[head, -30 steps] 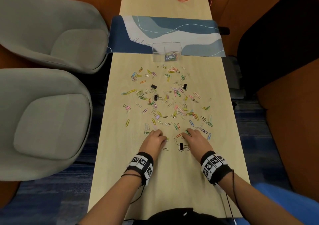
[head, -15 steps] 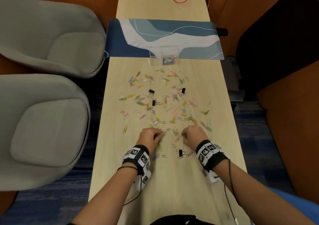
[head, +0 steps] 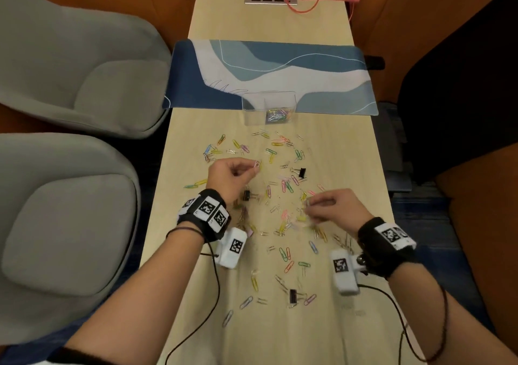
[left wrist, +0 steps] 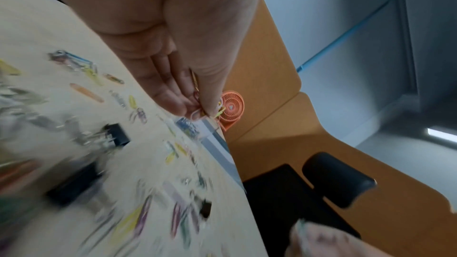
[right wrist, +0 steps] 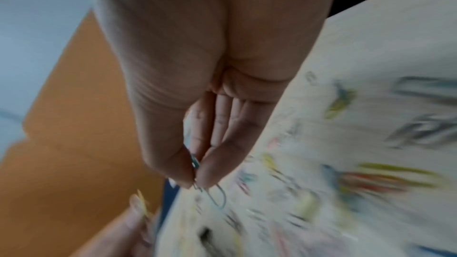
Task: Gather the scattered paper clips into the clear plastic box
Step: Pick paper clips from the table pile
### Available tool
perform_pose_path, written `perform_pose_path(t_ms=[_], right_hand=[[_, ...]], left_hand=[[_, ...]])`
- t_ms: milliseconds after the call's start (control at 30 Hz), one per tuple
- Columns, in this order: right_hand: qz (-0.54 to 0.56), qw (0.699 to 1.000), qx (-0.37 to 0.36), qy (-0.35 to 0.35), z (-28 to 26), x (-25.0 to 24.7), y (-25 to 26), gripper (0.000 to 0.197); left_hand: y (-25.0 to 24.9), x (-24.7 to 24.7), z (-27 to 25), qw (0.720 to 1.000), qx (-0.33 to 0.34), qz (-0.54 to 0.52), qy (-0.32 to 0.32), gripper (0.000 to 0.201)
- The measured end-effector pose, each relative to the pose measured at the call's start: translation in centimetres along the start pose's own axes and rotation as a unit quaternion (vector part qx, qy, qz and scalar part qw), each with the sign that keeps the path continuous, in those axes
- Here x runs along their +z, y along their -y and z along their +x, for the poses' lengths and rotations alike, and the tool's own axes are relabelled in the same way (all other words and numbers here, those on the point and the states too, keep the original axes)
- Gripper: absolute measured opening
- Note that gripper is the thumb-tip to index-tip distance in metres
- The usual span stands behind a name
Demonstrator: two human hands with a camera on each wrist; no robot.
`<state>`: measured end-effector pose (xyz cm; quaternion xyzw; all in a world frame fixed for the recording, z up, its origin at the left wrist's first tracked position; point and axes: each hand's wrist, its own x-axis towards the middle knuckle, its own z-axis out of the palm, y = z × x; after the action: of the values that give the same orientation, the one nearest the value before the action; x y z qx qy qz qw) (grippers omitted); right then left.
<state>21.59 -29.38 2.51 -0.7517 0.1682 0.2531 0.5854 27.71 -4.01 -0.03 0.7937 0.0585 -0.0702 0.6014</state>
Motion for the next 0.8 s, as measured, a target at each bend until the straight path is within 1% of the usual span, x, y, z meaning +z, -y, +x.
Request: perform_pose_path(t_ms=[67,133,167,233,300,367,433,500,600,667,733,800], right_hand=[[0.096,0.994,-0.037,-0.028,1.1,-1.1,2.9,0.025],[0.168,0.980,-0.085,-0.066,2.6,-2.1,5.5,0.019],[0.204,0.969,-0.110,-0.087,3.4,-2.5,6.6,0.016],[0.277,0.940,-0.153,-0.126,5.1,-3.4,8.3,0.010],[0.320,0.917,-0.181,-0.152,6.7,-4.0,9.5,0.008],[0.336,0.907,-0.193,-0.165,8.4,-4.4,10.1,0.008],[0.339,0.904,-0.197,-0.172,10.1,-4.5,10.5,0.012],[0.332,0.905,-0.194,-0.180,11.6,-4.4,10.9,0.014],[0.315,0.909,-0.196,-0.190,13.5,-4.2,11.7,0.013],[0.288,0.913,-0.208,-0.200,14.6,-4.0,12.1,0.013],[0.260,0.915,-0.220,-0.217,15.6,-3.9,12.2,0.015],[0.259,0.909,-0.225,-0.235,16.3,-3.6,11.9,0.015]], left_hand=[[-1.1,0.3,2.2,1.000,0.015,-0.013,-0.023,0.012],[-2.1,0.7,4.7,0.998,0.037,-0.021,-0.042,0.012],[-2.6,0.8,6.1,0.997,0.053,-0.024,-0.056,0.012],[-3.6,1.1,9.3,0.990,0.089,-0.024,-0.104,0.014],[-4.4,1.5,12.3,0.984,0.111,-0.030,-0.136,0.016],[-5.0,2.4,14.5,0.981,0.124,-0.034,-0.145,0.015],[-5.3,3.5,16.2,0.981,0.132,-0.022,-0.141,0.013],[-5.2,4.5,17.3,0.984,0.135,0.001,-0.115,0.009],[-4.6,5.6,18.6,0.985,0.140,0.070,-0.065,0.006],[-4.0,6.0,19.2,0.980,0.149,0.117,-0.053,0.005],[-3.5,6.1,19.6,0.971,0.166,0.164,-0.055,0.006],[-3.1,6.1,20.0,0.958,0.195,0.200,-0.059,0.007]])
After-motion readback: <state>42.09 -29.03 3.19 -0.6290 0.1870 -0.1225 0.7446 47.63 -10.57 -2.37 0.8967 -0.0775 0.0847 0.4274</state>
